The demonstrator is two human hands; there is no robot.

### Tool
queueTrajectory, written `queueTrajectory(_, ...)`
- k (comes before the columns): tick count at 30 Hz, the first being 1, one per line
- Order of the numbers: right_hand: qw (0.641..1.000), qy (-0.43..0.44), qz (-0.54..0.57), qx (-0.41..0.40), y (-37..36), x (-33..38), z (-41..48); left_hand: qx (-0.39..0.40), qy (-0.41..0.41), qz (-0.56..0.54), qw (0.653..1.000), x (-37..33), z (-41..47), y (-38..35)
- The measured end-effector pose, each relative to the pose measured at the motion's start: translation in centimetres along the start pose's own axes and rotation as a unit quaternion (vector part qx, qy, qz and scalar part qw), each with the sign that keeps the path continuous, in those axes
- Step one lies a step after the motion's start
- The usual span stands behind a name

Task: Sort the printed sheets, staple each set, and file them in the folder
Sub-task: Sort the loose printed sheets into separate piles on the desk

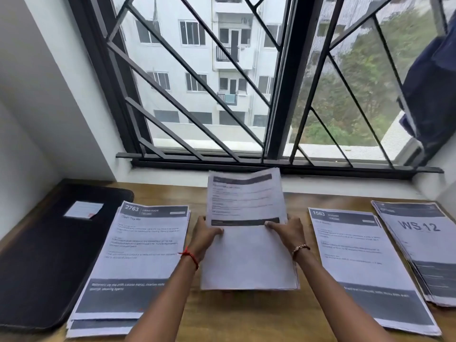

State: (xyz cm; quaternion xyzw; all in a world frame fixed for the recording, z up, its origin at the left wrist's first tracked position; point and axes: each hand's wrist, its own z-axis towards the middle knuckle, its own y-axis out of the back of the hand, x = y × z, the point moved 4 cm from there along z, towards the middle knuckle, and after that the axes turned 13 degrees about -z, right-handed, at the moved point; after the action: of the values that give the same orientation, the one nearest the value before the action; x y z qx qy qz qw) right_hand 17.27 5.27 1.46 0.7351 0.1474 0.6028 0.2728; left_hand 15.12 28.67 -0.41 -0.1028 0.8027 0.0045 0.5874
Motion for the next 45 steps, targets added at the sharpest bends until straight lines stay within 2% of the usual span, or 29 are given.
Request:
queueTrajectory(3,0.991,-0.066,-0.113,0.023,-1.1,-4.1,0.3,-0.018,0.051,0.102,0.993,3.6,-0.5,-0.6)
queueTrajectory(6,0.976,-0.086,-0.199,0.020,-1.6,-6.2,0.3,-0.084,0.011,0.210,0.974,4.6,-1.0,-0.7)
queueTrajectory(9,0.962,-0.083,-0.260,-0.018,-1.5,-6.6,0.1,-0.078,-0.021,0.205,0.975,4.7,-0.8,-0.9)
queueTrajectory(12,0.956,-0.022,-0.290,0.021,-2.7,-6.3,-0.3,-0.052,-0.037,0.198,0.978,4.7,-0.9,-1.3)
queueTrajectory(17,0.957,-0.041,-0.286,-0.028,-2.5,-5.8,-0.4,-0.069,-0.023,0.227,0.971,5.2,-0.5,-1.3)
queueTrajectory(23,0.953,-0.019,-0.303,-0.018,-2.7,-5.9,-0.1,-0.076,-0.024,0.249,0.965,5.3,0.2,-1.4)
queueTrajectory(25,0.956,-0.026,-0.293,-0.009,-2.5,-6.1,0.3,-0.105,-0.015,0.280,0.954,5.1,0.3,-1.5)
queueTrajectory(27,0.962,-0.042,-0.271,0.003,-2.1,-6.5,0.6,-0.168,-0.017,0.321,0.932,4.5,-0.2,-2.0)
queueTrajectory(29,0.962,-0.054,-0.266,-0.003,-1.1,-6.5,0.5,-0.196,-0.054,0.325,0.924,3.6,-0.8,-3.3)
queueTrajectory(33,0.961,-0.035,-0.255,-0.102,3.7,-6.4,-0.2,-0.130,-0.169,0.288,0.933,3.0,-0.9,-7.6)
queueTrajectory(36,0.952,-0.047,-0.257,-0.162,8.1,-8.8,0.3,-0.053,-0.208,0.251,0.944,3.0,-1.8,-11.9)
queueTrajectory(38,0.946,-0.062,-0.269,-0.169,10.8,-10.6,1.0,-0.010,-0.228,0.233,0.946,3.2,-2.5,-14.8)
queueTrajectory(40,0.942,-0.081,-0.285,-0.156,13.4,-12.3,1.7,0.012,-0.215,0.216,0.952,3.9,-2.7,-17.5)
queueTrajectory(45,0.930,-0.120,-0.327,-0.116,17.6,-16.0,3.1,0.030,-0.096,0.197,0.975,5.8,-3.7,-23.5)
